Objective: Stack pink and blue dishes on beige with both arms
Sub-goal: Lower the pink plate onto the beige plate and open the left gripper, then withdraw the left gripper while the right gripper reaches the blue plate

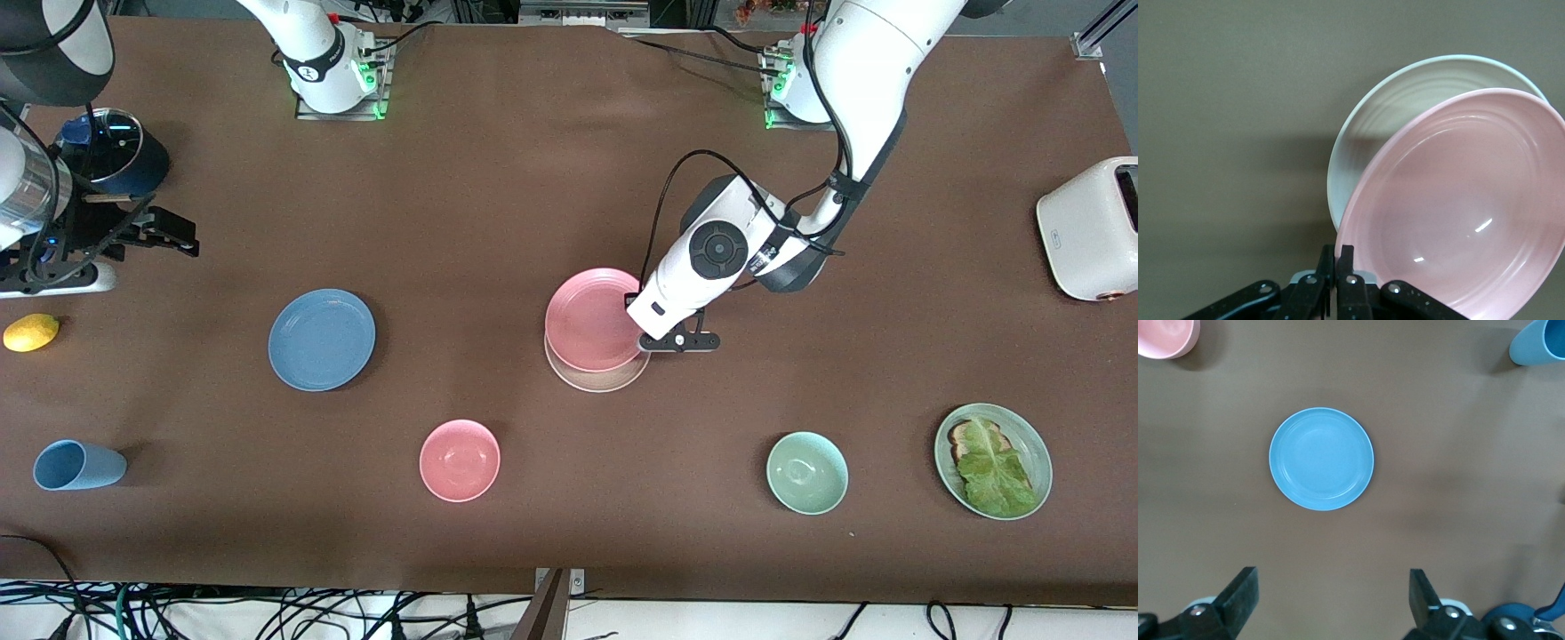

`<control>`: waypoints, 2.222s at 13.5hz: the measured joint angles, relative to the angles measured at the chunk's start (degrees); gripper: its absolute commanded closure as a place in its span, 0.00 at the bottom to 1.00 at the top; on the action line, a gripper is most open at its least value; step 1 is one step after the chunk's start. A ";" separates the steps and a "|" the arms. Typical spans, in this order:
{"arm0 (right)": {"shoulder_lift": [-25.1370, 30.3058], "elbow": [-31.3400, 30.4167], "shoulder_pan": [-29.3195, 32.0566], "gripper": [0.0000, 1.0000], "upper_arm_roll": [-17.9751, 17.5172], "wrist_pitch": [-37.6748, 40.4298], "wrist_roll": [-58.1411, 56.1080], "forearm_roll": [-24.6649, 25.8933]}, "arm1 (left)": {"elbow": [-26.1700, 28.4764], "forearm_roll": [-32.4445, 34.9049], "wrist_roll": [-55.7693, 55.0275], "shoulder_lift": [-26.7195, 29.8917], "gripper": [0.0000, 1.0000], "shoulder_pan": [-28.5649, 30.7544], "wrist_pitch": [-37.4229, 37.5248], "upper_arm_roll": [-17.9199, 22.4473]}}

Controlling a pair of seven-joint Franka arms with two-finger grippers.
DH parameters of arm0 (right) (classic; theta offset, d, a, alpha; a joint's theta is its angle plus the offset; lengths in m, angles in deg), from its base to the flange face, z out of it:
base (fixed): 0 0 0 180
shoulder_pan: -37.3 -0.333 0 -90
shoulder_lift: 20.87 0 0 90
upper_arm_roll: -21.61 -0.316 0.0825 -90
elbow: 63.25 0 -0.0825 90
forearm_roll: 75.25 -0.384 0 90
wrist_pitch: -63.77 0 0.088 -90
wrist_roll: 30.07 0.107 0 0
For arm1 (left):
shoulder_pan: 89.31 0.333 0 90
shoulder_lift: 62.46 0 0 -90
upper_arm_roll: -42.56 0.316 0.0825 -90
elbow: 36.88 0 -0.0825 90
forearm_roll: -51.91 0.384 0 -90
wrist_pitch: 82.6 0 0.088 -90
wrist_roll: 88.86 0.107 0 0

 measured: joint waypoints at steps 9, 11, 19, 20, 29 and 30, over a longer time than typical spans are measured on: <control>-5.27 -0.01 -0.13 0.00 -0.33 -4.87 -0.07 0.00 | -3.25 1.29 -0.08 -2.49 0.00 -0.12 -0.01 2.12; -7.40 -0.06 -0.15 0.00 -0.48 -6.74 -0.13 0.00 | -3.48 1.29 -0.08 -2.60 0.00 -0.11 -0.01 2.59; -12.61 -8.41 0.03 0.00 0.31 -24.03 -7.75 0.00 | -5.39 1.37 0.52 -2.06 0.00 3.12 1.43 4.14; -12.76 -10.80 0.13 0.00 1.00 -27.37 -9.24 0.00 | -5.44 1.39 1.62 -1.64 0.00 4.21 2.00 4.16; -16.28 -25.71 4.41 0.05 1.91 -47.26 -15.06 -0.97 | -5.69 1.43 17.69 2.68 0.00 17.26 12.85 4.38; -17.23 -26.83 4.58 0.08 1.91 -49.58 -15.37 -1.30 | -5.72 1.43 18.67 3.52 0.00 18.79 14.28 4.39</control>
